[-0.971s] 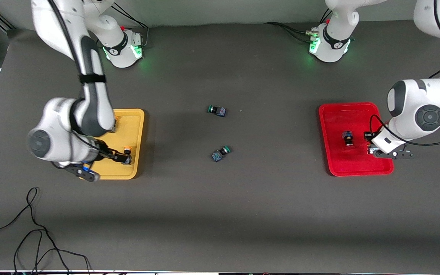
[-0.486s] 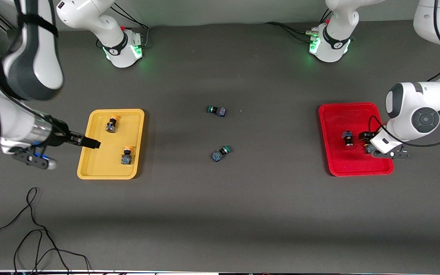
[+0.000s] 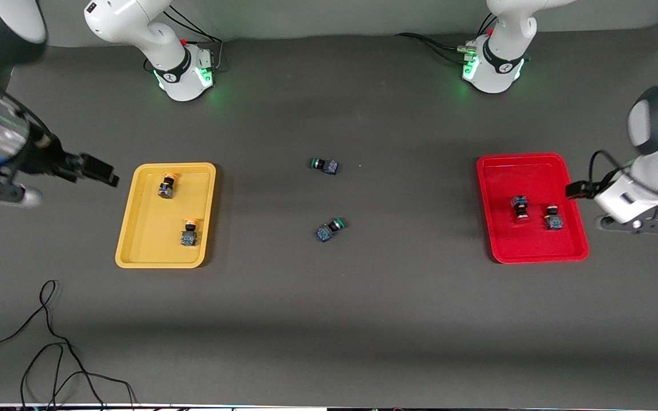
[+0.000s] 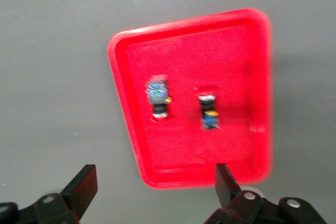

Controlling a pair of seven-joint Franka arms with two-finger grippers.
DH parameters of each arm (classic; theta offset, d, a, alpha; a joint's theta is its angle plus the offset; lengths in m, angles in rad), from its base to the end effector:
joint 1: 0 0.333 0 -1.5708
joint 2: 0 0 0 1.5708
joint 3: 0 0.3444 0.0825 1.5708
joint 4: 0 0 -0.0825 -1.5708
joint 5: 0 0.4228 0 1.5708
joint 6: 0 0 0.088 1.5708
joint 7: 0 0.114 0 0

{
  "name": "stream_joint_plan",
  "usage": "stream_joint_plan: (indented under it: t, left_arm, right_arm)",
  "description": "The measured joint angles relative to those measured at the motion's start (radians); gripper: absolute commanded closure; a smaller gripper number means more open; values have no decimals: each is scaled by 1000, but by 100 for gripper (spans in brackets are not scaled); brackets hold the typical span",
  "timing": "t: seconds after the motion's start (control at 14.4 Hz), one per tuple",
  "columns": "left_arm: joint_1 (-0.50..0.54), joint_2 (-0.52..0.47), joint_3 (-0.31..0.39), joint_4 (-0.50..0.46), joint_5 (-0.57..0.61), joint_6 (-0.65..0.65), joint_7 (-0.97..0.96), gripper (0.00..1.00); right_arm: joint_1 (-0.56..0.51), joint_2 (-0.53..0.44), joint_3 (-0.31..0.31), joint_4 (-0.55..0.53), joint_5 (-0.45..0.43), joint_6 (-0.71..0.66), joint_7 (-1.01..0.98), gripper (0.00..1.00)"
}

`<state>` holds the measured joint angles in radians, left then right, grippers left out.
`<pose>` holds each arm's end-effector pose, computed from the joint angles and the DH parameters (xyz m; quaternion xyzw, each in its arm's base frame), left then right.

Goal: Place red and yellow buttons in trays

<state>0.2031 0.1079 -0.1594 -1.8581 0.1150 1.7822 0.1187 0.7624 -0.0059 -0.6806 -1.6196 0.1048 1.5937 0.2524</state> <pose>0.6057 0.0398 0.4529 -0.9933 0.0547 0.0943 0.0388 0.5897 0.0590 0.6263 -0.9947 0.0868 0.0195 0.0517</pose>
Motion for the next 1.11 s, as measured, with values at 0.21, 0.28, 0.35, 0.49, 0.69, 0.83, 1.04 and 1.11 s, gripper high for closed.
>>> stream_joint_plan:
  t: [0.21,0.28,0.35,0.49,0.69,0.83,1.04,1.11]
  left_arm:
    - [0,-22,-34,165,-58,-176,14,0]
    - [-1,-22,-51,203,-63,-209,14,0]
    - [-6,-23,-64,236,-67,-230,14,0]
    - [-67,-27,-35,276,-72,-254,7,0]
    - [-212,-39,80,293,-82,-262,0,0]
    - [-249,-52,107,294,-86,-263,-2,0]
    - [-254,-64,118,295,-89,-268,-2,0]
    - [-254,-67,121,295,-90,-274,-2,0]
  right_arm:
    - [-237,-74,231,-26,-13,-22,-30,0]
    - [-311,-83,292,-40,-14,-21,-60,0]
    - [-378,-88,340,-55,-14,-18,-93,0]
    - [-507,-92,431,-85,-14,2,-165,0]
    - [-660,-117,556,-117,-15,15,-217,0]
    - [-671,-135,574,-126,-22,15,-218,0]
    - [-671,-141,579,-135,-35,17,-218,0]
    - [-671,-140,581,-136,-58,19,-218,0]
